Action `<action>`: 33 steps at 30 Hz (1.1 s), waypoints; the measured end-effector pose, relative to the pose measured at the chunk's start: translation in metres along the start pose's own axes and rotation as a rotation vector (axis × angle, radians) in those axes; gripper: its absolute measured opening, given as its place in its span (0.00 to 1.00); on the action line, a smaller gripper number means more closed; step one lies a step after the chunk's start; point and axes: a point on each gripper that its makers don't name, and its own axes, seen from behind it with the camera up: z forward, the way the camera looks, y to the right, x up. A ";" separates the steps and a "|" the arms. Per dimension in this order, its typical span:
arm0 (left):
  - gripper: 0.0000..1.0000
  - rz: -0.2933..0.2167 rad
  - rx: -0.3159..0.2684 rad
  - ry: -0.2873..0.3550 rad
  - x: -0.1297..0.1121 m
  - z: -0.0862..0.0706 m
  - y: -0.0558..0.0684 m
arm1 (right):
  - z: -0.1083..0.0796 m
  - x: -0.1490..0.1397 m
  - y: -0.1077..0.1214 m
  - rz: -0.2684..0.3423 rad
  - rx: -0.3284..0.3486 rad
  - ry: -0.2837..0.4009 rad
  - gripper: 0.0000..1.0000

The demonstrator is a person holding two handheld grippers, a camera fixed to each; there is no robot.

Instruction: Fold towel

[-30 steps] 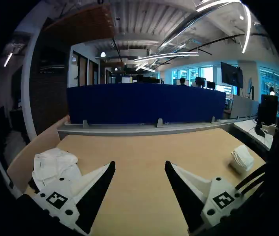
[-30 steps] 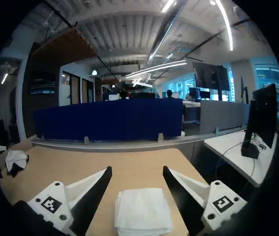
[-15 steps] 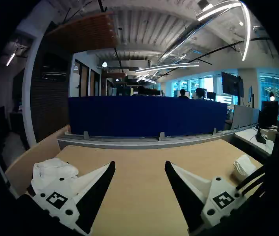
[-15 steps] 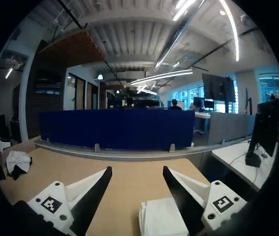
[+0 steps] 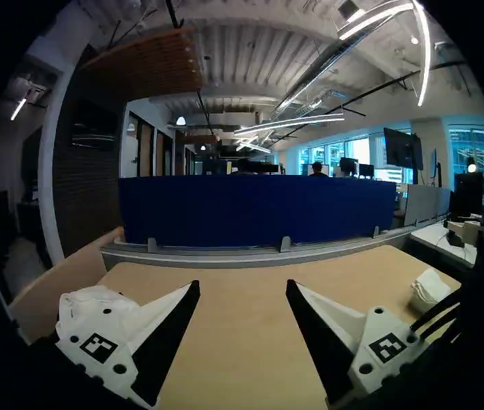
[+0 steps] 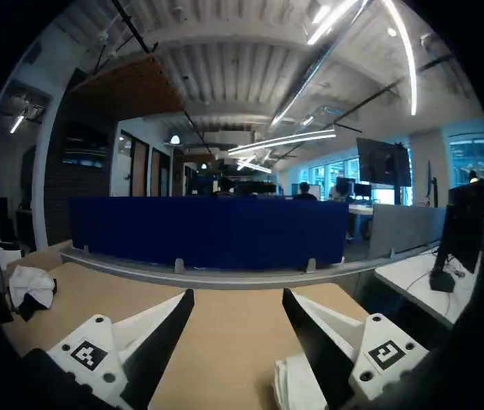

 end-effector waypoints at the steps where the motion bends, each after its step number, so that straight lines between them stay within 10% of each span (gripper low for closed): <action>1: 0.94 0.004 0.003 -0.003 -0.002 0.001 -0.001 | 0.000 0.001 -0.002 0.001 -0.002 0.000 1.00; 33: 0.94 -0.020 0.094 0.058 -0.092 0.029 -0.040 | 0.003 -0.023 -0.046 -0.085 0.009 -0.014 1.00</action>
